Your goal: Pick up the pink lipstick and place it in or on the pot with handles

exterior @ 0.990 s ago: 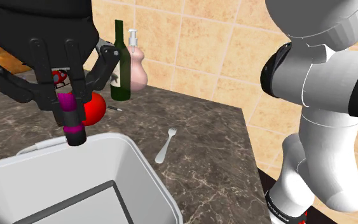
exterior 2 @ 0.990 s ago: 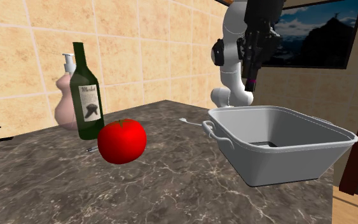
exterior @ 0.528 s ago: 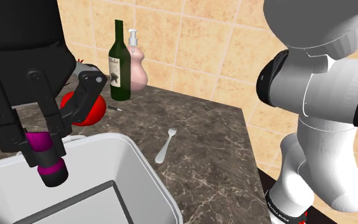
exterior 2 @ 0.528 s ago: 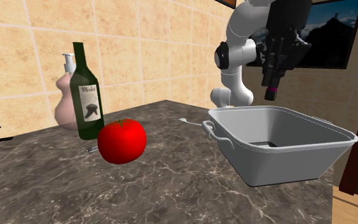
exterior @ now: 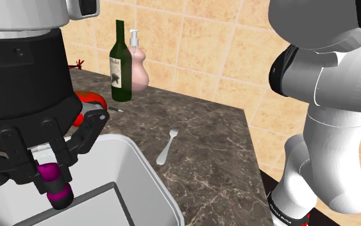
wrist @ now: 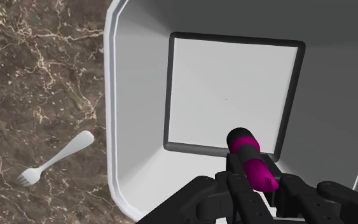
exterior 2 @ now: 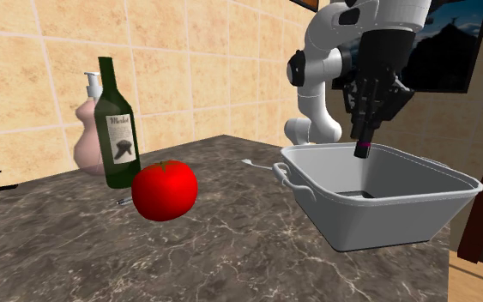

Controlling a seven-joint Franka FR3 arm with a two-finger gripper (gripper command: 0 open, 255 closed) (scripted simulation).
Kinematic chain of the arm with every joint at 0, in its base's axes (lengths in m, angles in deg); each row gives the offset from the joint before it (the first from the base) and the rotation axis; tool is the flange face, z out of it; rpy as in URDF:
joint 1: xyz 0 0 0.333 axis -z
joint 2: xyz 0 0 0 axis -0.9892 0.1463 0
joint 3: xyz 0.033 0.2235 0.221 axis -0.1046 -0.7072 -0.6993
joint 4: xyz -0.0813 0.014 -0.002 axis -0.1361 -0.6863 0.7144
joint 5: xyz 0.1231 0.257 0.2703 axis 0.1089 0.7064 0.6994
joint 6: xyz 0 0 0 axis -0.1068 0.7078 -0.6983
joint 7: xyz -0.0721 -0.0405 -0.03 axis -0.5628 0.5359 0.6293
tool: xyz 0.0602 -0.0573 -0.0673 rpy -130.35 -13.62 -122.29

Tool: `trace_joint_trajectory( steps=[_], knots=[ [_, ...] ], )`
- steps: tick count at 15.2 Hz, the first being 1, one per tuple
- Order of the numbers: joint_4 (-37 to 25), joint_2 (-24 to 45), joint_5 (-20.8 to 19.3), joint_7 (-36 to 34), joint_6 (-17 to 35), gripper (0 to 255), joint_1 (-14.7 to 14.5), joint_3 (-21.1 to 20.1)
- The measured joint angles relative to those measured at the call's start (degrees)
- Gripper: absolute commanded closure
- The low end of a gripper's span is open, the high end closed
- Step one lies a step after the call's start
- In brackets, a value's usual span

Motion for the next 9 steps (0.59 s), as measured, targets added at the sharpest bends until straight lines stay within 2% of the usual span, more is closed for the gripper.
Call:
trace_joint_trajectory(
  steps=[2,8,9],
  knots=[
    [3.4,-1.2,0.7,-0.2,2.2,255,0.9,-0.1],
    [4.6,-1.5,0.9,-0.3,3.1,255,1.1,-0.1],
    [4.6,-1.5,0.9,-0.3,3.2,0,1.1,-0.1]
  ],
)
